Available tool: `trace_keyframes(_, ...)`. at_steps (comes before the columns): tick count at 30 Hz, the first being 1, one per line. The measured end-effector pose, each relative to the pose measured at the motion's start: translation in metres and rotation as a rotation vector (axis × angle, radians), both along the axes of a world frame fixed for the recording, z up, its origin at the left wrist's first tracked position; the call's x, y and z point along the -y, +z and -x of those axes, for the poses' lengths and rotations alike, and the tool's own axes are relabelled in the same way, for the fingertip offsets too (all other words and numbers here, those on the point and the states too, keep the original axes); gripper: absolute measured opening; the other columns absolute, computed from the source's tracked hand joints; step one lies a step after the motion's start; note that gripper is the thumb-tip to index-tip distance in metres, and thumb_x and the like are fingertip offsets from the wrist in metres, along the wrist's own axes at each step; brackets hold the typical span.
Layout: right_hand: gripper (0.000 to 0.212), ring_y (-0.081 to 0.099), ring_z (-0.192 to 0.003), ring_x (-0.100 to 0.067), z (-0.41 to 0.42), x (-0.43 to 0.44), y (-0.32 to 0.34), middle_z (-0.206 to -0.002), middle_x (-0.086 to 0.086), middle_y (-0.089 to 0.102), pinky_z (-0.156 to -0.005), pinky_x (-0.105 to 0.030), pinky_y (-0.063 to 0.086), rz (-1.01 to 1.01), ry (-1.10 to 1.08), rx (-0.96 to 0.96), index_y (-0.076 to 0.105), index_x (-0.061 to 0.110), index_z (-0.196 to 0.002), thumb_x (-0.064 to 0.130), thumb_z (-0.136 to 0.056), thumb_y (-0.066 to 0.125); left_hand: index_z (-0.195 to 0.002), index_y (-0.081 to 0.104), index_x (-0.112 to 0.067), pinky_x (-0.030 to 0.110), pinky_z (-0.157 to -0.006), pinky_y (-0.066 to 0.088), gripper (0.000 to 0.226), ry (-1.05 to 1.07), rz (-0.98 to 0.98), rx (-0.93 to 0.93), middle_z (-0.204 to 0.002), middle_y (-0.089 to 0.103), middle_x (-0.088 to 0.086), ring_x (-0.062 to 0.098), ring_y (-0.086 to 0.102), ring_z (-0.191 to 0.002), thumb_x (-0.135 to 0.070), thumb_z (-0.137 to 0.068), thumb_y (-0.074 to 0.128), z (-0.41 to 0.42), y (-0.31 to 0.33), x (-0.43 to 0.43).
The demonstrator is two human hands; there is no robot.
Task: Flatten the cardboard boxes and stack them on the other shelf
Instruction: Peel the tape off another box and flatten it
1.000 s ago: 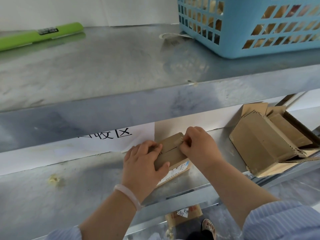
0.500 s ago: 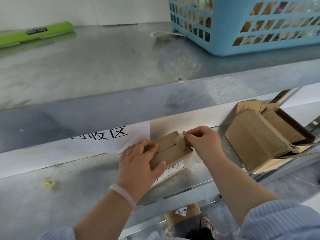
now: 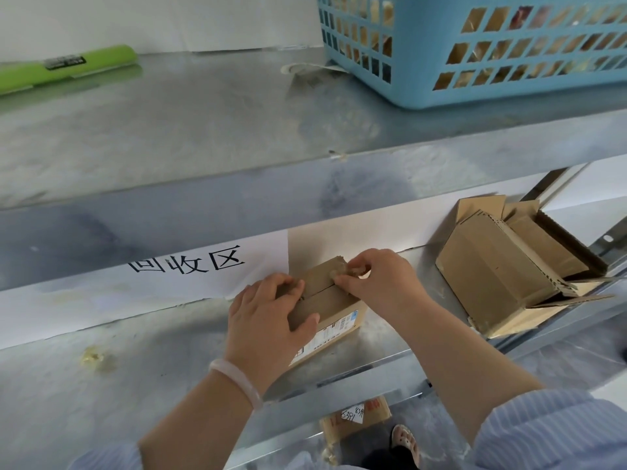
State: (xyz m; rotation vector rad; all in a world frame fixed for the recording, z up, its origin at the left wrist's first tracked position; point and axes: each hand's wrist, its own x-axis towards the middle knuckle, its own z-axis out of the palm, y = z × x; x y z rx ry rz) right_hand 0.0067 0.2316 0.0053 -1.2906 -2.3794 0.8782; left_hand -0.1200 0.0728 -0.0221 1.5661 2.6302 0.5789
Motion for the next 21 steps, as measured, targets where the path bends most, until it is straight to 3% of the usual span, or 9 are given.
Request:
trace_keyframes(5,0.021,0.054,-0.094,-0.019,0.009,0.003,0.001,-0.101,0.003,0.051,-0.077,-0.030,0.045,-0.064,0.082,0.194,0.061,0.026,-0.094,0.040,-0.081,0.068,-0.133,0.050,-0.037,0.035,-0.105,0.032,0.069,-0.004,0.052,0.001,-0.120,0.044,-0.014,0.013,0.045,-0.114,-0.071,-0.075,0.036,-0.002,0.007,-0.011)
trace_keyframes(9,0.014,0.055,-0.091,-0.024,0.011,0.003,0.000,-0.095,0.001,0.050,-0.072,-0.031,0.043,-0.137,0.102,0.217,0.058,0.021,-0.093,0.033,-0.086,0.062,-0.138,0.042,-0.042,0.036,-0.106,0.028,0.072,0.022,0.102,-0.065,-0.124,0.036,-0.008,0.018,0.044,-0.112,-0.077,-0.076,0.029,-0.010,0.003,-0.015)
trace_keyframes(13,0.018,0.055,-0.076,-0.017,0.001,-0.009,0.001,-0.080,0.005,0.057,-0.062,-0.029,0.042,-0.057,0.025,0.083,0.053,0.022,-0.079,0.035,-0.086,0.064,-0.138,0.041,-0.043,0.035,-0.105,0.028,0.072,0.015,0.108,-0.075,-0.125,0.034,-0.008,0.017,0.043,-0.113,-0.078,-0.077,0.028,-0.006,0.000,-0.013)
trace_keyframes(16,0.017,0.060,-0.073,-0.017,-0.009,-0.018,-0.001,-0.075,0.005,0.062,-0.060,-0.030,0.048,0.046,-0.120,-0.061,0.051,0.020,-0.074,0.022,-0.084,0.064,-0.137,0.043,-0.043,0.035,-0.105,0.029,0.071,0.011,0.092,-0.082,-0.123,0.035,-0.009,0.016,0.044,-0.113,-0.078,-0.077,0.030,-0.007,0.000,-0.013)
trace_keyframes(21,0.021,0.050,-0.068,-0.001,-0.018,-0.017,-0.005,-0.079,0.015,0.049,-0.059,-0.025,0.043,-0.225,0.022,-0.022,0.050,0.020,-0.070,0.010,-0.086,0.060,-0.138,0.044,-0.043,0.034,-0.104,0.028,0.070,0.011,0.088,-0.094,-0.123,0.035,-0.009,0.015,0.044,-0.113,-0.077,-0.078,0.031,-0.008,-0.001,-0.012)
